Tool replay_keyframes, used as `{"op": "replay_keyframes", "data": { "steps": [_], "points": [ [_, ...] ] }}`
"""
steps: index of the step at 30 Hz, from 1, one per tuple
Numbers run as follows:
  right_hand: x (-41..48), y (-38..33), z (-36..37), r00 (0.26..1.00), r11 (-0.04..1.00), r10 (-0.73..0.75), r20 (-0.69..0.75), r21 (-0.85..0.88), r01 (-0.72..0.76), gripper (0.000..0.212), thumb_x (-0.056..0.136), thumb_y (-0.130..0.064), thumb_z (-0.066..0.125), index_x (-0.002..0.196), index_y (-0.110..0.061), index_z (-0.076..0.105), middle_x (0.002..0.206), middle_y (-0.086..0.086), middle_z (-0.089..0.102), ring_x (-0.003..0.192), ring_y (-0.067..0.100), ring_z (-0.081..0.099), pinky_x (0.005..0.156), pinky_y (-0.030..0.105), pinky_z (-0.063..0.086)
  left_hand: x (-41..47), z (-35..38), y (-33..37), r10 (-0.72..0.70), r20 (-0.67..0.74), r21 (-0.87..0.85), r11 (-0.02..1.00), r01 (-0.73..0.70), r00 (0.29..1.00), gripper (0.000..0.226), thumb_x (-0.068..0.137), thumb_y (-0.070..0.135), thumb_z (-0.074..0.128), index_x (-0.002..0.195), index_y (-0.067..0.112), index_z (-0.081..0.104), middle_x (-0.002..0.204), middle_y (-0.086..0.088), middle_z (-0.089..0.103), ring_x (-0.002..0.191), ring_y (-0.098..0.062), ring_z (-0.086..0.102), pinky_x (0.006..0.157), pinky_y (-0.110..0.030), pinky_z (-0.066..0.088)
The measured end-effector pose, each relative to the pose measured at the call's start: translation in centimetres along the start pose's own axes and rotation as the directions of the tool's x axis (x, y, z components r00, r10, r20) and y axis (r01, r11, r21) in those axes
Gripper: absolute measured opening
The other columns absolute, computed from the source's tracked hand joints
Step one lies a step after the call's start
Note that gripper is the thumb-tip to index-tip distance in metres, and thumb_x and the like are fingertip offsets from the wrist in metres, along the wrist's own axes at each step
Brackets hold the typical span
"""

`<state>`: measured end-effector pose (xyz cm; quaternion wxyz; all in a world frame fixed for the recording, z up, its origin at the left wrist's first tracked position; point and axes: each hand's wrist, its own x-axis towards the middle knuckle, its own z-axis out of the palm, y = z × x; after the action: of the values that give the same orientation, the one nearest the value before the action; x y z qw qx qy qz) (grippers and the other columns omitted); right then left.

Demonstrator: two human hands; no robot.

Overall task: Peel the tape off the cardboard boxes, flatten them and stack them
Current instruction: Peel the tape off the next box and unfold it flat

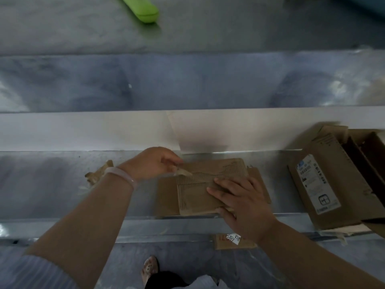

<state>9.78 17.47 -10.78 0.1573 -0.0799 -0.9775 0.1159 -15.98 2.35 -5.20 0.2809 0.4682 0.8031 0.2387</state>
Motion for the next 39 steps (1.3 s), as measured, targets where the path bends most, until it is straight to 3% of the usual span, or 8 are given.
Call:
{"op": "replay_keyframes", "data": {
  "steps": [4,11,17,25,28,31,34,39],
  "points": [
    [0.0,0.0,-0.1,1.0,1.0,-0.013,-0.007,-0.002,0.013,0.049,0.081,-0.047,0.06,0.129,-0.04,0.059,0.135,-0.015,0.055,0.116,0.016,0.053,0.101,0.041,0.033,-0.1,-0.4,-0.6,-0.067,0.085,-0.105,0.992,0.076,0.994,0.045,0.08,-0.002,0.067,0.117,0.024,0.065,0.109,0.012,0.066,0.099,0.005,0.061,0.095,-0.011,0.041],
    [0.0,-0.3,-0.3,1.0,1.0,-0.002,-0.031,-0.014,0.001,0.064,0.081,-0.048,0.063,0.141,-0.03,0.048,0.128,-0.013,0.06,0.116,0.014,0.053,0.102,0.042,0.035,0.3,1.6,0.6,-0.084,-0.238,-0.014,0.996,0.083,0.967,0.014,0.082,0.019,0.072,0.095,0.023,0.075,0.088,0.008,0.071,0.07,0.005,0.059,0.074,-0.012,0.044],
    [0.1,-0.1,-0.2,1.0,1.0,-0.012,-0.002,-0.007,0.012,0.056,0.082,-0.048,0.063,0.134,-0.03,0.056,0.135,-0.015,0.056,0.12,0.013,0.052,0.102,0.044,0.036,0.7,3.2,1.7,0.014,-0.369,0.133,0.99,0.038,0.929,0.011,0.085,0.016,0.066,0.09,0.02,0.074,0.091,0.003,0.069,0.085,-0.012,0.061,0.082,-0.029,0.048],
    [0.4,-0.3,-0.2,1.0,0.999,0.013,-0.026,0.044,-0.012,0.05,0.075,-0.047,0.064,0.121,-0.025,0.059,0.128,-0.014,0.06,0.117,0.012,0.053,0.1,0.043,0.036,-0.1,4.1,4.6,0.174,-0.365,0.163,0.979,-0.121,0.915,0.01,0.086,0.02,0.065,0.089,0.023,0.074,0.088,0.012,0.067,0.081,0.001,0.055,0.078,-0.012,0.04],
    [0.3,-0.2,-0.1,0.998,0.996,0.045,-0.045,0.073,-0.042,0.054,0.071,-0.049,0.064,0.119,-0.023,0.06,0.121,-0.012,0.064,0.115,0.014,0.055,0.099,0.041,0.036,-0.5,4.8,6.0,0.039,-0.372,-0.056,0.996,-0.064,0.928,0.011,0.084,0.02,0.068,0.085,0.03,0.073,0.08,0.022,0.065,0.075,0.007,0.059,0.072,-0.001,0.039],
    [0.4,-0.3,0.0,0.995,0.994,0.074,-0.062,0.083,-0.069,0.058,0.071,-0.052,0.065,0.12,-0.022,0.06,0.115,-0.012,0.066,0.115,0.014,0.054,0.1,0.043,0.036,-1.2,5.1,6.6,-0.151,-0.346,-0.48,0.876,-0.036,0.926,0.024,0.082,0.015,0.071,0.077,0.038,0.071,0.075,0.013,0.072,0.075,-0.001,0.067,0.073,-0.014,0.051],
    [0.6,-0.8,-0.2,0.989,0.987,0.133,-0.06,0.096,-0.127,0.057,0.079,-0.061,0.056,0.121,-0.023,0.061,0.112,-0.01,0.067,0.113,0.016,0.056,0.1,0.045,0.037,-2.0,5.7,7.0,-0.23,-0.299,-0.575,0.818,0.018,0.926,0.023,0.083,0.01,0.069,0.08,0.032,0.072,0.076,0.008,0.073,0.07,-0.003,0.068,0.066,-0.015,0.053],
    [3.0,-2.9,-1.5,0.916,0.901,0.385,0.11,0.169,-0.399,0.071,0.073,-0.081,0.029,0.127,-0.042,0.054,0.119,-0.015,0.061,0.119,0.013,0.047,0.103,0.036,0.025,-3.0,7.4,7.4,-0.327,-0.063,-0.845,0.52,0.124,0.943,0.014,0.086,0.005,0.063,0.096,0.011,0.073,0.09,-0.011,0.072,0.084,-0.017,0.07,0.076,-0.027,0.056]
  ]
}}
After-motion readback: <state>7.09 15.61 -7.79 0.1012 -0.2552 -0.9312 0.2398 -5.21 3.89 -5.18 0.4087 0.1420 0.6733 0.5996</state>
